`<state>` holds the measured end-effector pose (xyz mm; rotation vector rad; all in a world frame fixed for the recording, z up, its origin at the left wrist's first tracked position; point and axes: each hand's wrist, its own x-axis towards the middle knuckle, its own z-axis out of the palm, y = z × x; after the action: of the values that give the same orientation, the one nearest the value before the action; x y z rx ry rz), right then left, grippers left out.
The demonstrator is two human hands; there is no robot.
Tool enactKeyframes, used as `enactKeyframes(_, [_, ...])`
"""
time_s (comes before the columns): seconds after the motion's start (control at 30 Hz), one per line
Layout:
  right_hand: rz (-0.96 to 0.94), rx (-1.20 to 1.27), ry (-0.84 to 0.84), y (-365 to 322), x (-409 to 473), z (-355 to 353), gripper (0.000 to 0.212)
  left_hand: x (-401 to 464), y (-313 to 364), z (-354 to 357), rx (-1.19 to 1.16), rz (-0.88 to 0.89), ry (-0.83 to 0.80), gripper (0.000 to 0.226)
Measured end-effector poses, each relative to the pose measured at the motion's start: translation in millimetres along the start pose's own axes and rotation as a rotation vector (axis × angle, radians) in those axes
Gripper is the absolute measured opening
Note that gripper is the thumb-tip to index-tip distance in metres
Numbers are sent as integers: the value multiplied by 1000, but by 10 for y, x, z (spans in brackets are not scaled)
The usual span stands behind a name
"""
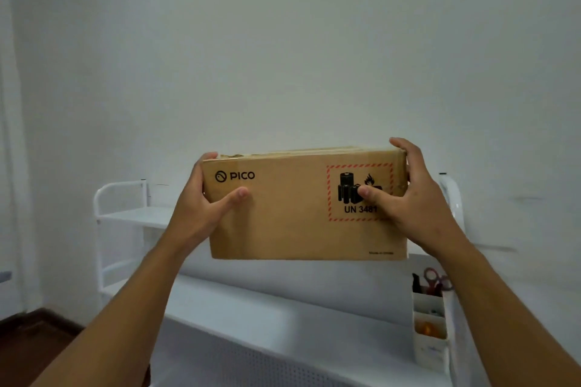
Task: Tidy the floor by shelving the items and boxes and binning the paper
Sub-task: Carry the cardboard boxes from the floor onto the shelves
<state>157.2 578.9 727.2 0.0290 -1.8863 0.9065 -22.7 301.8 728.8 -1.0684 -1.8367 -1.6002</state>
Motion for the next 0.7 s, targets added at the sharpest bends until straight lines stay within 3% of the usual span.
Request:
enactKeyframes(0.23, [43,-119,92,372,-106,-392,86,100,-262,817,-112,-24,-18,76])
enactKeyframes(0.37, [6,-134,170,503,-150,-470,84,207,-332,1083,-101,-65,-38,92])
enactKeyframes(0.43, [-32,-267,211,593,-216,-424,86,175,-366,1212,-5,-47,-24,102])
enactKeyframes(0.5, [-150,-475,241,691,-315,-329,85,56,-420,1350,116,78,-4,106])
enactKeyframes(0.6, [-385,-802,196,890,-462,-201,78,-146,-561,1484,278,228,39,99])
enactKeyframes(0.7, [-414,-957,129,1052,-548,-121,74,-233,-657,1537,319,232,57,94])
